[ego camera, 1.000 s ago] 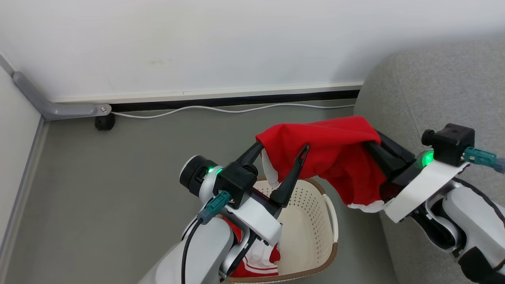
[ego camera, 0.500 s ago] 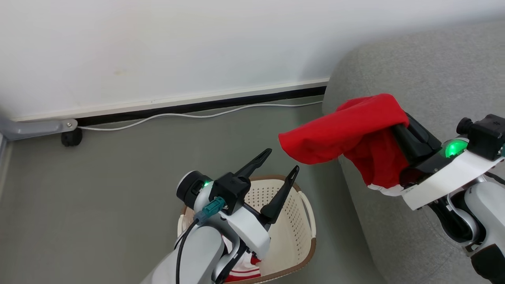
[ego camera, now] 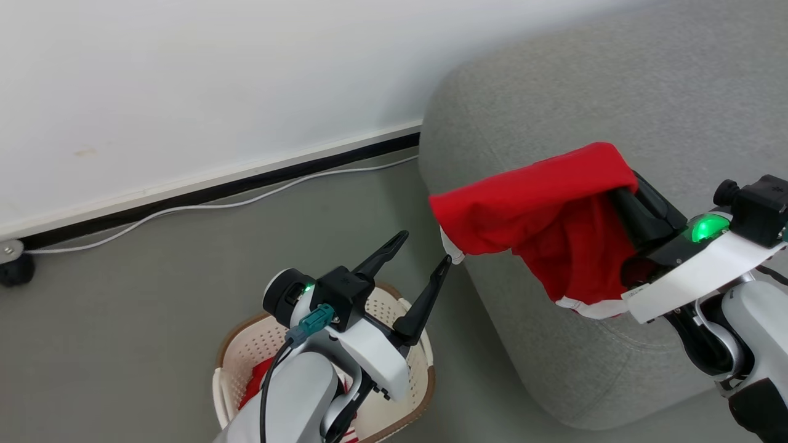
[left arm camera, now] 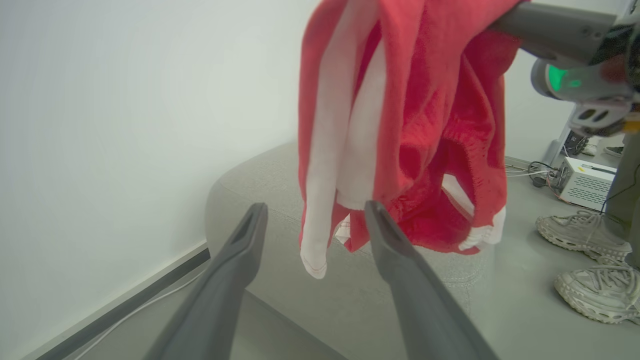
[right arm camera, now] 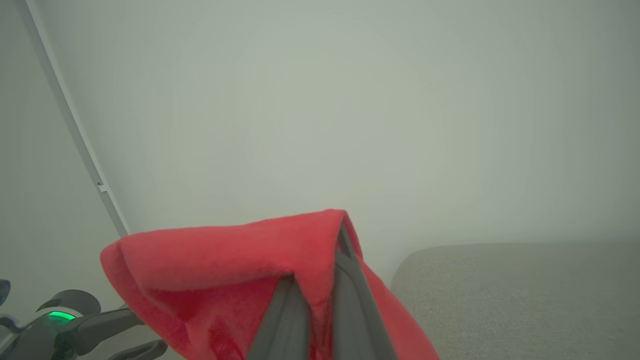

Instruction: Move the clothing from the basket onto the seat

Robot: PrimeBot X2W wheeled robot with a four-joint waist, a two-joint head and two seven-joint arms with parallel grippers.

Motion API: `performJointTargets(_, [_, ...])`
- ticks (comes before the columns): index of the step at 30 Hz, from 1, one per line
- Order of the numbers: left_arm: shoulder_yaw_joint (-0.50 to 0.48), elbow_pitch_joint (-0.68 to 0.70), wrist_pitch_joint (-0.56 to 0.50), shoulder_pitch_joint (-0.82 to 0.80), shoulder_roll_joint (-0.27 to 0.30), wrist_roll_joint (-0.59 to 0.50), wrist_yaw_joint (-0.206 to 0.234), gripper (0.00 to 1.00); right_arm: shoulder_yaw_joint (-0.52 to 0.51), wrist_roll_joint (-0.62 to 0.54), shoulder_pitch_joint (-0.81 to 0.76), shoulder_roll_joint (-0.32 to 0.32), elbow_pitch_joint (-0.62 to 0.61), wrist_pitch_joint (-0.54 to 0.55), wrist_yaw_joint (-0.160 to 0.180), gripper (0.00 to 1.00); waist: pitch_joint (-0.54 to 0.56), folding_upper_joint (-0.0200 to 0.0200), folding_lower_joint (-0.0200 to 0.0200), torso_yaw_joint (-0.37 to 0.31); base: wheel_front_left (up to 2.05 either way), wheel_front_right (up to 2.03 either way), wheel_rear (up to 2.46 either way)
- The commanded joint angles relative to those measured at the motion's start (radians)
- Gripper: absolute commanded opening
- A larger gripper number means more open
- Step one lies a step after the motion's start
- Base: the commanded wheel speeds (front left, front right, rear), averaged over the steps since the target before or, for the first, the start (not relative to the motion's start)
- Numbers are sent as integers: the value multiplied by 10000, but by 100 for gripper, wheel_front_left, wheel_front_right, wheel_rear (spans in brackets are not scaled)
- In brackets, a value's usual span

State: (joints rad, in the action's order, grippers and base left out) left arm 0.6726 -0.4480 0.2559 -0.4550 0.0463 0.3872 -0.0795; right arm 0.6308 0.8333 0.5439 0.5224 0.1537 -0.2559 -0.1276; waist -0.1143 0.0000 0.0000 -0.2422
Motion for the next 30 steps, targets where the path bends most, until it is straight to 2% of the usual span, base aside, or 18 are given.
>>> performJointTargets(1, [-351, 256, 59, -177, 43, -40, -72, 100, -52, -88, 15, 74, -165, -59, -31, 0, 2, 0, 0, -510, 0, 0, 0])
performJointTargets(15, [-556, 2, 59, -115, 40, -48, -296, 100, -299, -78, 93, -198, 48, -59, -31, 0, 117, 0, 0, -2821, 0, 0, 0])
performJointTargets(24, [15, -56, 59, -574, 40, 179, -426, 100, -1398, -109, -453, 95, -171, -59, -31, 0, -343, 0, 0, -3083, 0, 0, 0])
performJointTargets(30, [553, 28, 59, -1126, 40, 134, -382, 100, -2121, -238, -410, 228, -86, -59, -31, 0, -1070, 0, 0, -3148, 0, 0, 0])
